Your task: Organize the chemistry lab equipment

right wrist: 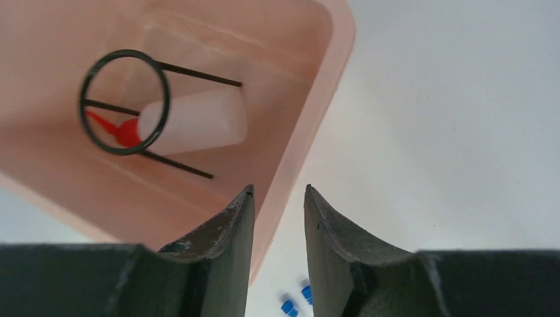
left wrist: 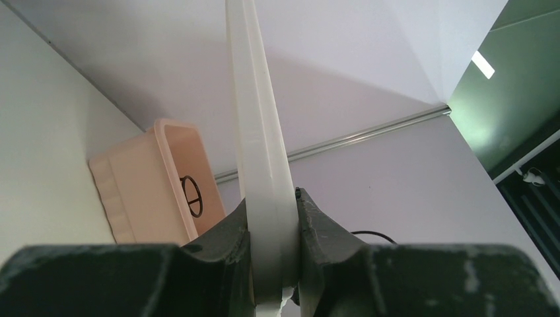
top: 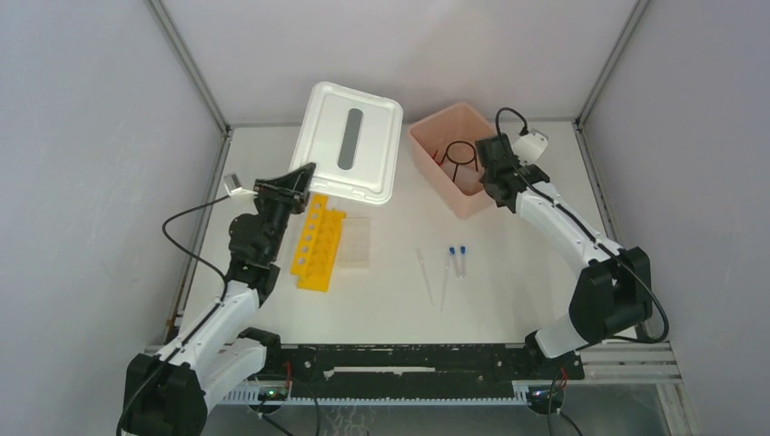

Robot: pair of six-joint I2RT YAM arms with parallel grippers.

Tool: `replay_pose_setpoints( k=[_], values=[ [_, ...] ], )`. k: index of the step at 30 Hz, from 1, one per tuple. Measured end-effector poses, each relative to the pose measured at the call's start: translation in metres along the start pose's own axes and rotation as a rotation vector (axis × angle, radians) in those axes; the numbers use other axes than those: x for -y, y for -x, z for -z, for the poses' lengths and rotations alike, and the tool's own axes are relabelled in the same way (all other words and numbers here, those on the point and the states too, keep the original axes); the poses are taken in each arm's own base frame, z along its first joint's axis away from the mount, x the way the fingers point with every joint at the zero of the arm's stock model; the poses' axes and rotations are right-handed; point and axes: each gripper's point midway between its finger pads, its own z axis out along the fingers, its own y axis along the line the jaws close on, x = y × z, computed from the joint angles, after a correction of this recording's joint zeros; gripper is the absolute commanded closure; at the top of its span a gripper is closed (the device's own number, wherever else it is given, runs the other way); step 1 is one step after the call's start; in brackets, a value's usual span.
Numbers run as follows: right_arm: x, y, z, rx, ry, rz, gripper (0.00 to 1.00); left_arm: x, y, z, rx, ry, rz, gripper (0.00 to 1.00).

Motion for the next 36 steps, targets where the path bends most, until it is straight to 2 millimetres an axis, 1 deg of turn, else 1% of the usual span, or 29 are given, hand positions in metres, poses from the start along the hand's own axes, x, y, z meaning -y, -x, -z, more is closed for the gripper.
replay_pose_setpoints(
  k=[4,6,13,17,21,26,29,34,36],
  values=[
    [0.008,-0.014,-0.019,-0.047,-0.065,0.008,0.58,-0.001,-0.003,0.001,-0.007,-0.002,0.005,1.00],
    [0.010,-0.019,-0.026,-0.060,-0.081,0.002,0.58,-0.001,-0.004,0.002,-0.009,-0.005,0.006,1.00],
    [0.009,-0.022,-0.033,-0.078,-0.088,-0.008,0.58,0.004,-0.004,0.002,-0.008,-0.023,0.007,1.00],
    [0.010,-0.023,-0.041,-0.093,-0.096,-0.014,0.61,0.007,-0.004,0.001,-0.005,-0.039,0.008,1.00],
    [0.009,-0.025,-0.045,-0.103,-0.096,-0.027,0.69,0.005,-0.005,-0.001,-0.008,-0.036,0.008,1.00],
    [0.008,-0.022,-0.046,-0.098,-0.096,-0.046,0.87,0.002,-0.006,-0.002,-0.011,-0.032,0.009,1.00],
    [0.009,-0.023,-0.046,-0.106,-0.092,-0.013,0.96,0.004,-0.006,-0.002,-0.010,-0.038,0.008,1.00],
    [0.010,-0.023,-0.046,-0.108,-0.084,0.030,1.00,0.008,-0.005,0.000,-0.011,-0.049,0.008,1.00],
    [0.009,-0.022,-0.047,-0.111,-0.076,0.049,1.00,0.010,-0.006,0.001,-0.014,-0.055,0.007,1.00]
  ],
)
